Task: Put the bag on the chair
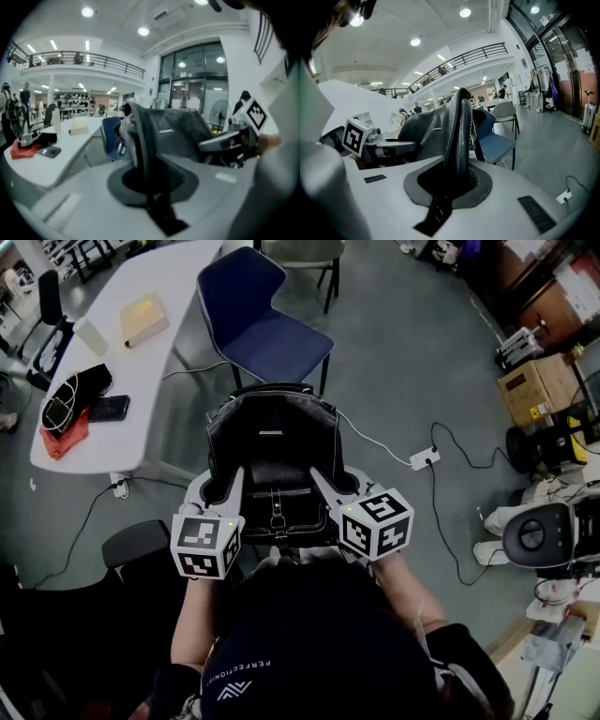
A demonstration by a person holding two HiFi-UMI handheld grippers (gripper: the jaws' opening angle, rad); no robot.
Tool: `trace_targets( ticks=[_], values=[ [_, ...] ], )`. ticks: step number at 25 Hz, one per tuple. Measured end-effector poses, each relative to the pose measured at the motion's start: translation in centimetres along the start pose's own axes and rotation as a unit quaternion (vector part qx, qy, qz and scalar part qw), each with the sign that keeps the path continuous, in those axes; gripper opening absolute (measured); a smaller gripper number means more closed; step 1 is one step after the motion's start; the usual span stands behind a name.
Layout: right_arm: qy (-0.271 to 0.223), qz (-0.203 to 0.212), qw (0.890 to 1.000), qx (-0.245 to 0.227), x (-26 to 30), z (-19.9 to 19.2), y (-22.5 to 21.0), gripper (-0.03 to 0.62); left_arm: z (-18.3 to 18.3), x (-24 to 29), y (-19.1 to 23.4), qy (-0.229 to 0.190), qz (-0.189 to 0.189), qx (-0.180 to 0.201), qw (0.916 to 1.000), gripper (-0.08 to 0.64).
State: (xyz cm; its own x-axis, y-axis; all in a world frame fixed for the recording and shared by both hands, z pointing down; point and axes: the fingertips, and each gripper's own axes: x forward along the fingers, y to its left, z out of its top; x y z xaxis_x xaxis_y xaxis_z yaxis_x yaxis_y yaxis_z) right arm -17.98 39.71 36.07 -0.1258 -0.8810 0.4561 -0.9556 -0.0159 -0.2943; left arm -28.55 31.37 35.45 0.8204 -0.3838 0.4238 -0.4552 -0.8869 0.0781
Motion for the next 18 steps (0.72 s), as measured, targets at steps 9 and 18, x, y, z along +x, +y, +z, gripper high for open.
trace_targets(
  ticks=[9,18],
  values=[
    [0.003,-0.006,1.000,0.005,-0.6,-0.2,0.9,0.025,0.0,-1.0,-0.1,-0.001,-0.010,-0.006,0.9999,0.048],
    [0.009,-0.004,1.000,0.013,0.4,-0.1,0.2,0.026,0.1,-0.1,0.5,0.005,-0.010,-0.007,0.9999,0.046]
  ],
)
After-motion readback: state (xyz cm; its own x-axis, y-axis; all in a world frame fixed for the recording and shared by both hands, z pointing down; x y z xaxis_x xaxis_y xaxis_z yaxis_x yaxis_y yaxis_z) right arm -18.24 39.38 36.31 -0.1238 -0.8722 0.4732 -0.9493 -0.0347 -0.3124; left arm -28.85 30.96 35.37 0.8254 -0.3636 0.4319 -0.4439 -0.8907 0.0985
